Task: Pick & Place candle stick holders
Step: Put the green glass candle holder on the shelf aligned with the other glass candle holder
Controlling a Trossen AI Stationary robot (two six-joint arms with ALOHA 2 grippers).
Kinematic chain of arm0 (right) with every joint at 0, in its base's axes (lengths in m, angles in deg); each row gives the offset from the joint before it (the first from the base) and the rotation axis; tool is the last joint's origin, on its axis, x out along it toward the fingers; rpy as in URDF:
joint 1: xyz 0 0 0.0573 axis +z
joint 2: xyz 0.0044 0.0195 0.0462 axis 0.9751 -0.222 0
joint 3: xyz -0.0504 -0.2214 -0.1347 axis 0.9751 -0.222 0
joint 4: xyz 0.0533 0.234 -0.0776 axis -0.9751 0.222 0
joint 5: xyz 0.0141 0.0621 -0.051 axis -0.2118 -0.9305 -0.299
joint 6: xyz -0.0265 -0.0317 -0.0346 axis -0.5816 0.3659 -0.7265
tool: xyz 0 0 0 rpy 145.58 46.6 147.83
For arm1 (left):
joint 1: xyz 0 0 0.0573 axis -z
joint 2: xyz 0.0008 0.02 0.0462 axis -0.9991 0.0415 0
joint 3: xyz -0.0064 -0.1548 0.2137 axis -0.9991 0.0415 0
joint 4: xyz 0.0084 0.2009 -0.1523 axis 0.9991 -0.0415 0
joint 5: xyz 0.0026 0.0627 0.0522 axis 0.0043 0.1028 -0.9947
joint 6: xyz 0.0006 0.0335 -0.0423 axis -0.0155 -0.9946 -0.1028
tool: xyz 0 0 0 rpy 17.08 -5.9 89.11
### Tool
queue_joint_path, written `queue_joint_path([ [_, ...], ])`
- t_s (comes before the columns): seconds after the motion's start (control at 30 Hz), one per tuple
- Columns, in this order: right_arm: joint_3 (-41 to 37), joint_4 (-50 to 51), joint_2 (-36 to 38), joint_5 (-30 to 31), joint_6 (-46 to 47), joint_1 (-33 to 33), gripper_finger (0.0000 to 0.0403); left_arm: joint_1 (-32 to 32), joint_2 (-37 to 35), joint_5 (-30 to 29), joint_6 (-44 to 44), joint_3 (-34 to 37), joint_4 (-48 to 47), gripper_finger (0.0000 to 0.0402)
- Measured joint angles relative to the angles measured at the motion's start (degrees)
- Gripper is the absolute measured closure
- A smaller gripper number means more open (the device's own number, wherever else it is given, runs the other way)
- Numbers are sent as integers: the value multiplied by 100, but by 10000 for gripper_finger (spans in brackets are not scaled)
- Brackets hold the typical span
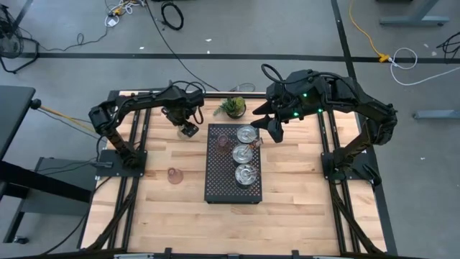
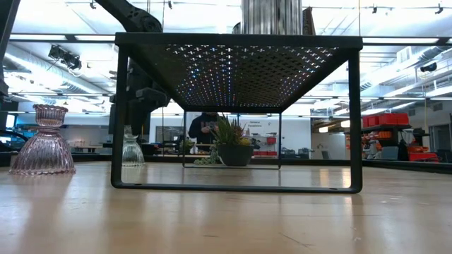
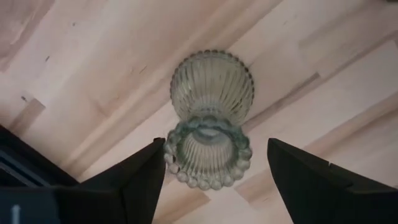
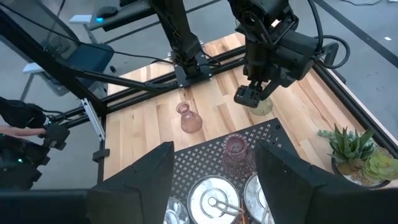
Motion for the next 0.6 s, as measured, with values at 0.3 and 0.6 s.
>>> queue_joint_path([
  [0.3, 0, -15, 0, -1, 109, 0, 181, -35, 0, 110, -46, 0, 39, 119],
  [0.6, 0, -47, 0, -2, 129, 0, 181, -37, 0, 9, -159, 0, 217, 179],
])
